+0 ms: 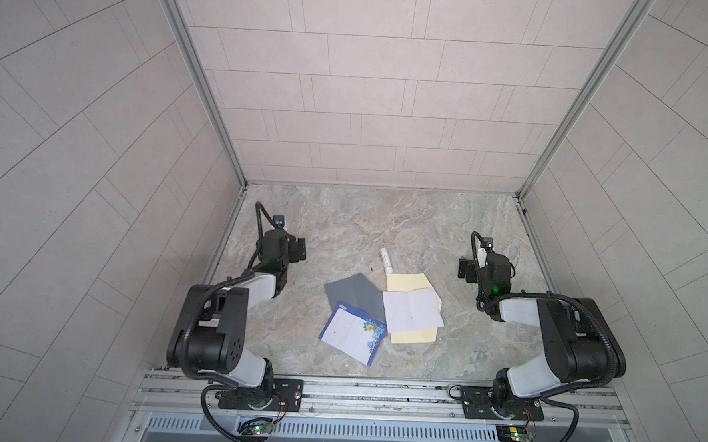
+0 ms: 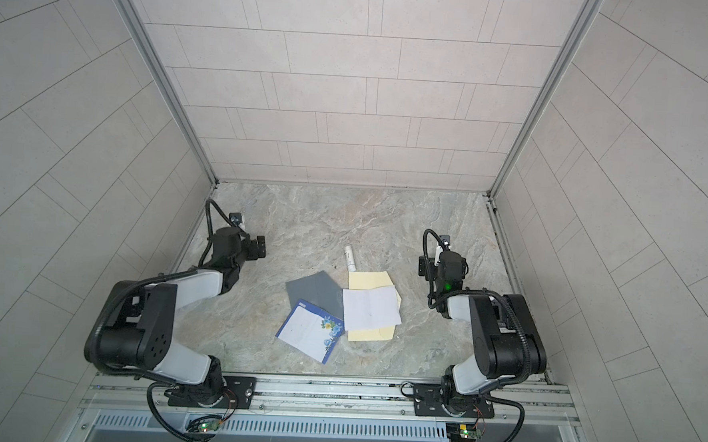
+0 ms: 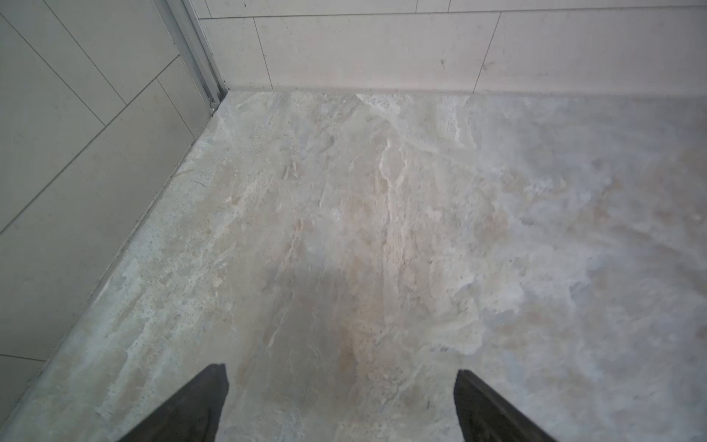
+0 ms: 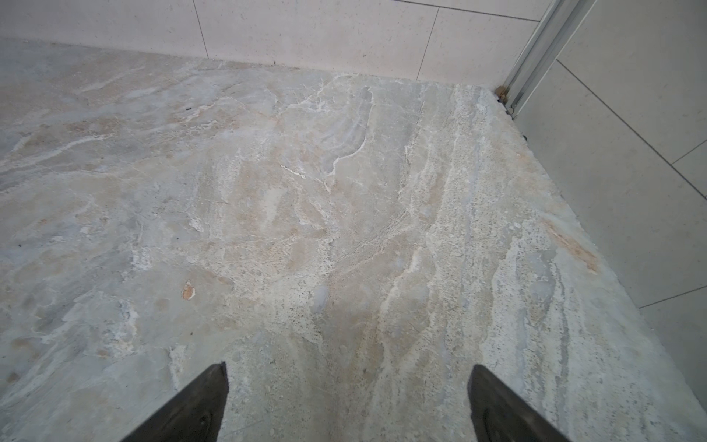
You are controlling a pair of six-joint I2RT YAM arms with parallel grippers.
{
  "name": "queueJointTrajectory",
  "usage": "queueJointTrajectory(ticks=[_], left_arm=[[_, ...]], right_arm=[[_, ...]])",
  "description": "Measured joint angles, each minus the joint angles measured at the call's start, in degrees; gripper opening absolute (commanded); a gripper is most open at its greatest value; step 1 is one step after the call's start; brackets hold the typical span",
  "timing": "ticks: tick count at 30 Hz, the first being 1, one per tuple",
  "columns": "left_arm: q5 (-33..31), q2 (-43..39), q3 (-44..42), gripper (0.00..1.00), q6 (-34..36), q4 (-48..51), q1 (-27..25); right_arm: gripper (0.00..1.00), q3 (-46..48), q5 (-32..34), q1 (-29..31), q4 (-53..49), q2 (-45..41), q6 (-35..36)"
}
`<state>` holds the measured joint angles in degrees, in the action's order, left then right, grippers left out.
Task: Place the letter into the envelope and seal it
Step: 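Reach both grippers down to the white letter lying on the cream envelope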
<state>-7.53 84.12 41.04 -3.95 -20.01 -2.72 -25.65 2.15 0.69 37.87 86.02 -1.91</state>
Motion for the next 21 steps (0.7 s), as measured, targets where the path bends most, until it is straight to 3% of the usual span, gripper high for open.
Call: queueJointTrajectory(ticks=[3, 6, 10, 16, 21], left_arm=[[-2.84, -5.44, 6.25, 1.00, -6.60, 8.13, -1.66], [-1.84, -10.36, 6.56, 1.00, -14.32, 14.97, -4.50], [2.08, -10.91, 3.17, 1.00, -20.59, 20.98, -14.93], [13.18, -5.27, 2.86, 0.96, -21.42, 27.06, -33.57], [20.96, 3.39, 9.62, 0.89, -16.90, 33.14, -38.97]], right_arm=[[0.92, -6.19, 0.33, 0.39, -15.82, -6.91, -2.03], [0.87, -15.61, 0.63, 1.75, -26.80, -12.70, -6.69], [0.84, -17.33, 0.02, 8.17, -36.46, -19.85, -13.84], [0.83, -7.98, -2.40, 24.35, -48.68, -23.50, -22.43], [0.74, -4.98, -5.03, 27.93, -54.95, -22.64, -27.61]])
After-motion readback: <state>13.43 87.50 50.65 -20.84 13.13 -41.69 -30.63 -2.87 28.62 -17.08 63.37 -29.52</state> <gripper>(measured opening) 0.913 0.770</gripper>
